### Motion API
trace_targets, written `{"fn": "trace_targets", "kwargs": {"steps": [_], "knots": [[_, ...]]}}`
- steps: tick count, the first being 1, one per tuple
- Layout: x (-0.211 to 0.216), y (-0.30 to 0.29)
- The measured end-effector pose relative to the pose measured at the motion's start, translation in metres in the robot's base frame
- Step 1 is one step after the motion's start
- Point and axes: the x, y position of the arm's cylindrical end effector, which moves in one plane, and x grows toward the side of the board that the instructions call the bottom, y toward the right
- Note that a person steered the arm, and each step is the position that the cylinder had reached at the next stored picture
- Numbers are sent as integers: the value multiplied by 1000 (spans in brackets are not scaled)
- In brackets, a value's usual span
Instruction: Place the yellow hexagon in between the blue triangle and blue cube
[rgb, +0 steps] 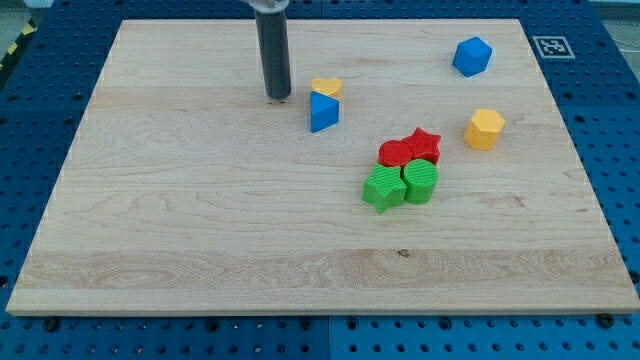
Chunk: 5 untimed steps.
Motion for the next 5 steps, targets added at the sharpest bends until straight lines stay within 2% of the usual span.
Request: {"fn": "trace_targets", "kwargs": {"steps": [1,2,3,5], "knots": [[-45,53],[-31,146],[25,192],[48,334]]}}
